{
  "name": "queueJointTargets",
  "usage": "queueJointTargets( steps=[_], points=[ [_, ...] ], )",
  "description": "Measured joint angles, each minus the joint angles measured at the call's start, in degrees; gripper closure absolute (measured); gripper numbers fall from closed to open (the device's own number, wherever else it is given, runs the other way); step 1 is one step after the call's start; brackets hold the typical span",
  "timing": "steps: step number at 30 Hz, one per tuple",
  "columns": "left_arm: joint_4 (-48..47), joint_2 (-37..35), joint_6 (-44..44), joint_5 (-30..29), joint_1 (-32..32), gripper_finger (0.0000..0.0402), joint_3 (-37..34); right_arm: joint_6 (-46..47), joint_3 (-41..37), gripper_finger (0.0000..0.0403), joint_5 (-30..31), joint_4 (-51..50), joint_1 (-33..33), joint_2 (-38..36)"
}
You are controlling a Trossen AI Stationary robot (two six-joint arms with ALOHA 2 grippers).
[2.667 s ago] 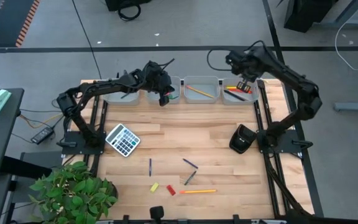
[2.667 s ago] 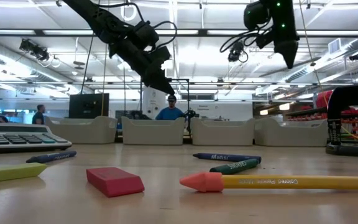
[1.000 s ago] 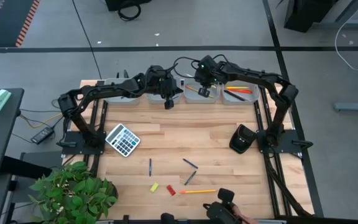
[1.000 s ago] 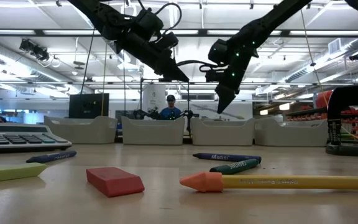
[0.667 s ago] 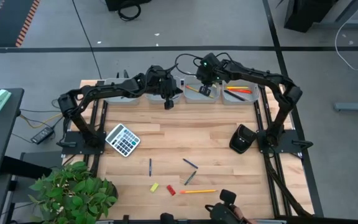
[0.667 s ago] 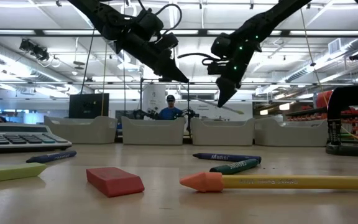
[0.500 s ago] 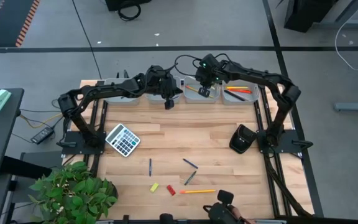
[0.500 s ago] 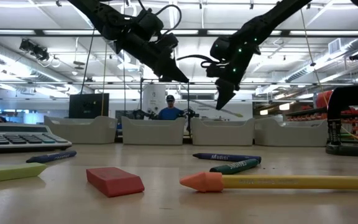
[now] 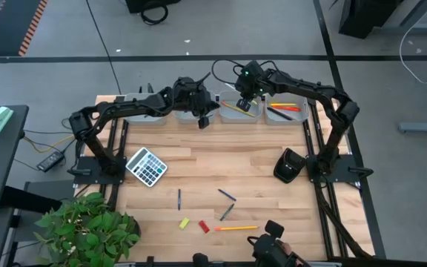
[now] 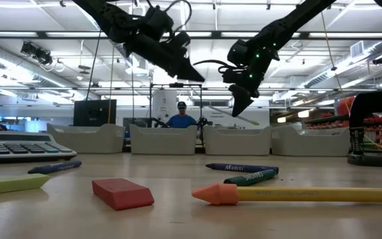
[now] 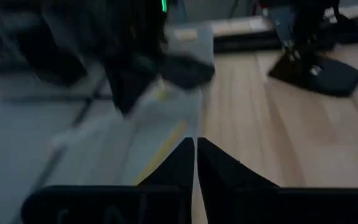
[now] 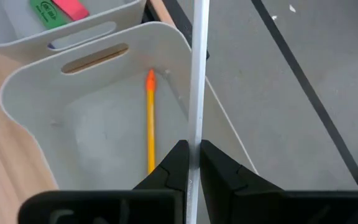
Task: Sort crayons/erasers/pens/pencils in bins
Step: Put the white pencil into the gray bin
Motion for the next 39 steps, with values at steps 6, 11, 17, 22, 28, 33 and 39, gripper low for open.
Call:
queueJointTargets(
  steps=[6, 11, 17, 22, 28, 33, 39],
  points=[
    [9.7, 0.0, 2.3, -2.1, 1.1, 0.0372, 0.0, 5.4, 0.0, 0.0366, -2.4, 0.4, -1.7, 0.0],
    [10.0, 0.0, -11.1, -3.0, 2.5, 0.0379, 0.0, 2.7, 0.0, 0.0366, -3.4, 0.7, -1.6, 0.0],
    [8.8, 0.8, -22.8, -4.4, 2.7, 0.0382, 0.1, 4.7, 0.0, 0.0366, -10.2, 0.5, -2.4, 0.0],
    [9.1, 0.7, -35.2, -4.5, 3.0, 0.0373, 0.1, 5.2, -0.1, 0.0366, -10.3, -2.2, -2.9, 0.0],
    [7.4, 0.7, -43.1, -4.5, 2.1, 0.0373, 0.1, 3.0, -0.1, 0.0366, -9.7, -3.5, -4.2, 0.0],
    [7.5, 0.7, -50.2, -3.7, 0.3, 0.0383, 0.1, 1.4, -0.1, 0.0366, -11.0, -4.2, -4.0, 0.0],
    [6.6, 0.7, -53.8, 0.8, -2.9, 0.0384, 0.1, 2.9, -0.1, 0.0366, -13.1, -4.7, -3.6, 0.0]
  ],
)
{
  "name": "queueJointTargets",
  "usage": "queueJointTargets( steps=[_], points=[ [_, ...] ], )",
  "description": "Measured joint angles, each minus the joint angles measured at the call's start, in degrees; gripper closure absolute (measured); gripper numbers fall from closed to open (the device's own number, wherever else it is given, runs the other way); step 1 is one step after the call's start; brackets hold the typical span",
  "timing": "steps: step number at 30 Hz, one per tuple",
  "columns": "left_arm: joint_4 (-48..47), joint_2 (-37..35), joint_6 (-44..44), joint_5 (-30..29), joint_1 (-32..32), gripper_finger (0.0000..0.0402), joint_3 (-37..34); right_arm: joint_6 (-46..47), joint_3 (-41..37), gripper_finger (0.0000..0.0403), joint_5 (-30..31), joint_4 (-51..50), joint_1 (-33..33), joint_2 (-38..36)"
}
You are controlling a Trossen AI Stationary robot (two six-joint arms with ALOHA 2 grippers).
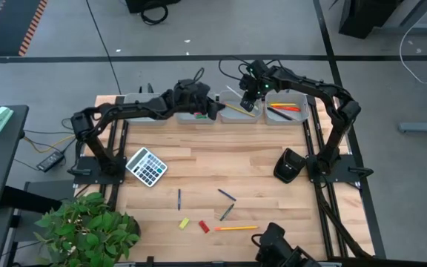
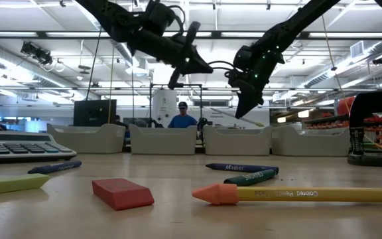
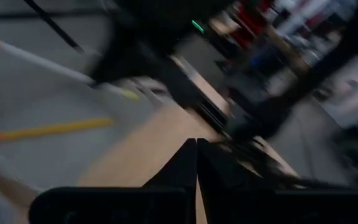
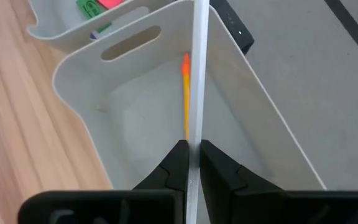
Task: Sort crayons/erasers/pens/pencils in bins
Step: Put the white pencil into the gray bin, then put the left blue crayon into the gray bin
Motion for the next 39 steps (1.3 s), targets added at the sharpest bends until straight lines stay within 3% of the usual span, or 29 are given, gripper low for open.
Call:
queueJointTargets(
  steps=[5, 13, 22, 34, 39],
  points=[
    [0.0, -1.8, -2.8, 7.0, -0.3, 0.0382, 0.0, -1.4, 0.0, 0.0366, -0.1, 0.0, 0.0, 0.0],
    [-1.3, -8.5, 2.1, 7.3, 2.2, 0.0390, 0.0, -2.9, 0.0, 0.0366, 0.5, 0.9, 0.4, 0.1],
    [-7.8, -10.3, 2.3, 7.3, 2.4, 0.0368, 0.0, -2.4, 0.0, 0.0363, 1.6, -3.2, 0.4, 4.1],
    [-9.1, -11.8, 5.2, 6.9, 1.2, 0.0367, 0.0, 1.0, 0.0, 0.0298, 2.0, -3.2, 0.4, 4.2],
    [-13.8, -13.6, 6.6, 7.7, 1.2, 0.0361, 0.0, 3.8, 0.0, 0.0274, 3.0, -4.5, 0.8, 0.3]
  ],
)
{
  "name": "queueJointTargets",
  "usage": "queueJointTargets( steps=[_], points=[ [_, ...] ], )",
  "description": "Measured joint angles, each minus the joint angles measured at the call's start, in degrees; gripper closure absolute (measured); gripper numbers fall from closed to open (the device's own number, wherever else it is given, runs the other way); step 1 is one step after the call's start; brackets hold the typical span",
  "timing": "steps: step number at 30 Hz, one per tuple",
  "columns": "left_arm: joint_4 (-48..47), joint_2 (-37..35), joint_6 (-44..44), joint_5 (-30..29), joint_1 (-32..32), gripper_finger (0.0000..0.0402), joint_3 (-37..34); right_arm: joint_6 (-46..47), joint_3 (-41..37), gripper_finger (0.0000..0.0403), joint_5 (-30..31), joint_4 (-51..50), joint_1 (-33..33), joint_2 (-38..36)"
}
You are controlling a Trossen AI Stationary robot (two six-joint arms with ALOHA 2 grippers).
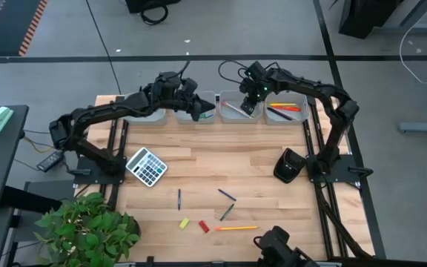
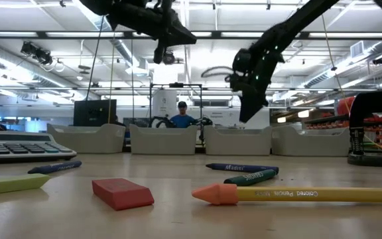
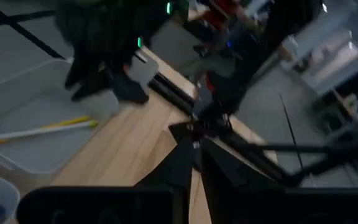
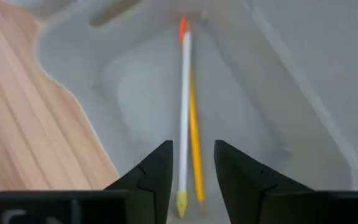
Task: Sort crayons/erasers/pens/pencils in bins
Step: Put the left blue crayon into the gray bin
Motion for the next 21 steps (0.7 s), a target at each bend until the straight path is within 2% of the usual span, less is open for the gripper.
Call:
queueJointTargets(
  steps=[5, 9, 15, 19, 21],
  points=[
    [-13.7, -2.8, 5.9, 1.3, 0.2, 0.0361, 0.0, 5.8, 0.0, 0.0268, -0.1, -1.5, 0.5, -7.2],
    [-24.8, -2.4, 5.5, -0.2, -0.5, 0.0355, 0.0, 13.1, 0.0, 0.0268, -0.5, -3.3, 2.4, -12.3],
    [-32.6, -2.0, 7.4, -4.6, -4.7, 0.0352, 0.0, 20.3, 0.0, 0.0268, -2.5, -6.6, 9.1, -16.4],
    [-34.9, -2.0, 12.2, -5.6, -8.1, 0.0355, 0.0, 22.2, 0.0, 0.0268, -6.9, -8.2, 15.1, -16.8],
    [-37.9, -1.8, 11.1, -6.5, -9.6, 0.0355, 0.0, 24.6, 0.0, 0.0271, -7.8, -8.6, 18.1, -16.1]
  ],
)
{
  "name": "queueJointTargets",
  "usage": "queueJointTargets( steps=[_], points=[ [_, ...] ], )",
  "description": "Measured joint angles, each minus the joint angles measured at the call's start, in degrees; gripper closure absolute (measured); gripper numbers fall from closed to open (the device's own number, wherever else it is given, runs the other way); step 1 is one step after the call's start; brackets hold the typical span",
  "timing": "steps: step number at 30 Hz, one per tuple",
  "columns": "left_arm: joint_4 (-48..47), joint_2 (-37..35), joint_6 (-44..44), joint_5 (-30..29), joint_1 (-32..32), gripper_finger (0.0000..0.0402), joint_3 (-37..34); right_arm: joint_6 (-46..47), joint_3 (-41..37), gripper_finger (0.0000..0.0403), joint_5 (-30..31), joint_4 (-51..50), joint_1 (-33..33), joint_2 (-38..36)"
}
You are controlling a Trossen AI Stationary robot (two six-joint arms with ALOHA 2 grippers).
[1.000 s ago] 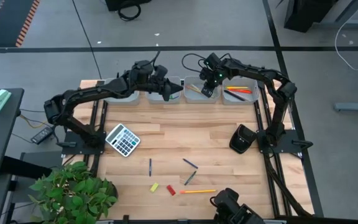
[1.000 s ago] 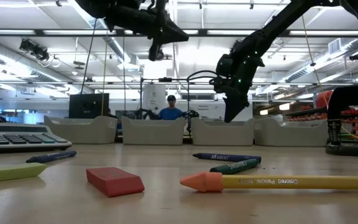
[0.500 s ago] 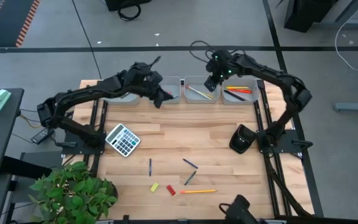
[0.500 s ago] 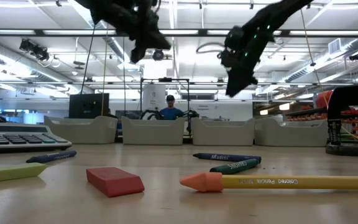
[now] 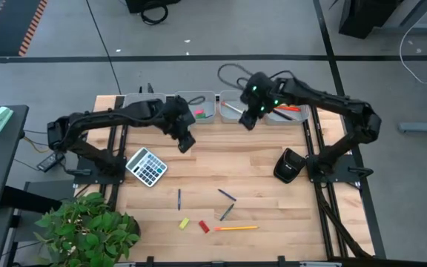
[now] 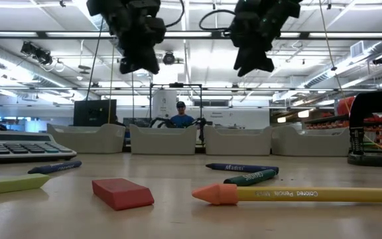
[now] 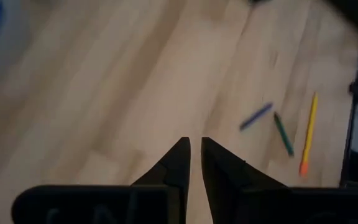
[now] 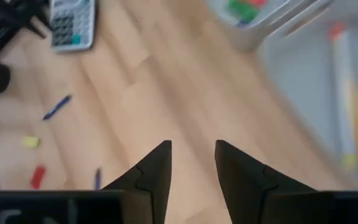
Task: Sort crayons/erasers/pens/pencils in bins
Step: Put the left blue crayon into the gray bin
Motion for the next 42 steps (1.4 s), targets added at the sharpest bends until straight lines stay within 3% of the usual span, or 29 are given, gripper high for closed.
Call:
queueJointTargets(
  steps=[6, 15, 27, 37, 42],
  points=[
    [-12.4, 0.4, -12.6, -2.8, -1.7, 0.0345, 0.0, 6.8, 0.0, 0.0278, 6.7, 3.2, 7.6, 4.5],
    [-17.9, 0.4, -34.3, -2.8, -4.3, 0.0325, 0.0, 13.0, 0.0, 0.0279, 12.2, 5.8, 12.7, 7.0],
    [-22.1, 0.6, -51.9, -4.7, -8.4, 0.0278, -0.1, 14.3, 0.0, 0.0279, 14.9, 5.7, 9.4, 6.1],
    [-21.9, 2.3, -57.4, -12.5, -15.9, 0.0234, -0.6, 1.7, 0.0, 0.0279, 15.9, 5.7, 6.7, 6.1],
    [-22.3, 2.3, -64.8, -11.7, -17.1, 0.0228, -0.5, 1.7, 0.0, 0.0279, 17.2, 6.2, 5.7, 6.1]
  ],
)
